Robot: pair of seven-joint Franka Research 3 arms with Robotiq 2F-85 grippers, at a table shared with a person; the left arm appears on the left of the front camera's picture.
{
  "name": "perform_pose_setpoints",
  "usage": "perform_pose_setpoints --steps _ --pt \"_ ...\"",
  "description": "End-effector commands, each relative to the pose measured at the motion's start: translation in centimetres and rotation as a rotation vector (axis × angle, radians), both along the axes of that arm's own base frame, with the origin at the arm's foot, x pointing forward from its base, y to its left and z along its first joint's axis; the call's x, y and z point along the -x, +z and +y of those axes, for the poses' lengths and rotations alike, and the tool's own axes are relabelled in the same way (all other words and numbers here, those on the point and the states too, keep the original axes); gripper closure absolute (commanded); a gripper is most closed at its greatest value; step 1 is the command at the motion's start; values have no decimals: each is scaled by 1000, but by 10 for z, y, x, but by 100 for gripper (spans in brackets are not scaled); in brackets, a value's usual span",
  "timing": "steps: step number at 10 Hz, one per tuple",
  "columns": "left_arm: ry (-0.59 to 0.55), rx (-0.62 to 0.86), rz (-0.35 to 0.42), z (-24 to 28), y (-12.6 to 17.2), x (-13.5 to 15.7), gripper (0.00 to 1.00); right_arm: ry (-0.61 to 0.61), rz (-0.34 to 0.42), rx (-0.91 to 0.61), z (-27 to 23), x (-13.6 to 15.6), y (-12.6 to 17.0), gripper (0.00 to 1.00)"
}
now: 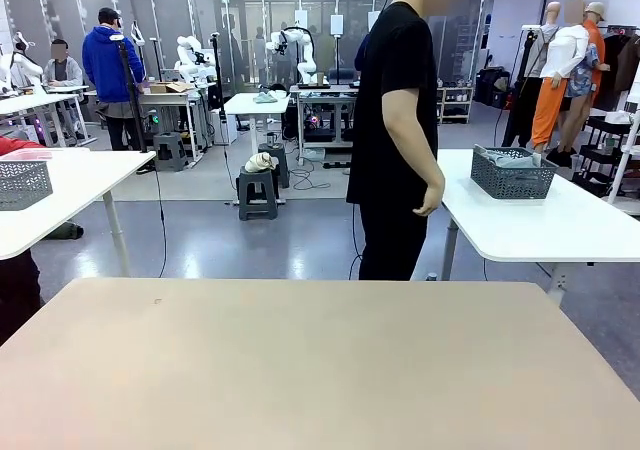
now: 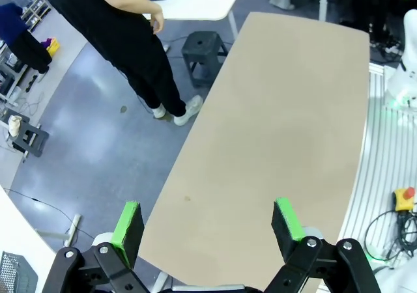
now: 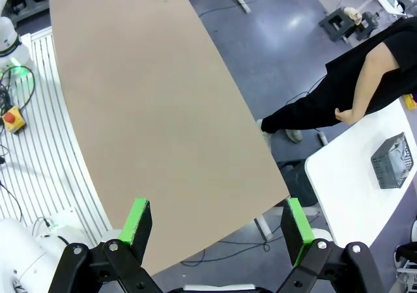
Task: Fold the towels and place them in the basket.
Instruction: When a person lays out a Towel with hook on the table, fold it in half twice.
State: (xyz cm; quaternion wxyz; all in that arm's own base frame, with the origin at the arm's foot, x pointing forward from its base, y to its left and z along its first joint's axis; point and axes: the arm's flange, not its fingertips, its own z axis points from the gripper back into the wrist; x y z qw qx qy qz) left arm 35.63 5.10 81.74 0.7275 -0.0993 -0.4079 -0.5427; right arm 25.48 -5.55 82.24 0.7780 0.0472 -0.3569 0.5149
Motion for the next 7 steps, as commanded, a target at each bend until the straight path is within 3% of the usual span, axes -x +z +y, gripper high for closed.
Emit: perform_pose_setpoints --steps 1,7 --pt "-27 0 11 2 8 3 0 27 -2 21 -1 0 4 0" --pt "-20 -1 31 3 2 4 0 45 8 35 4 0 0 0"
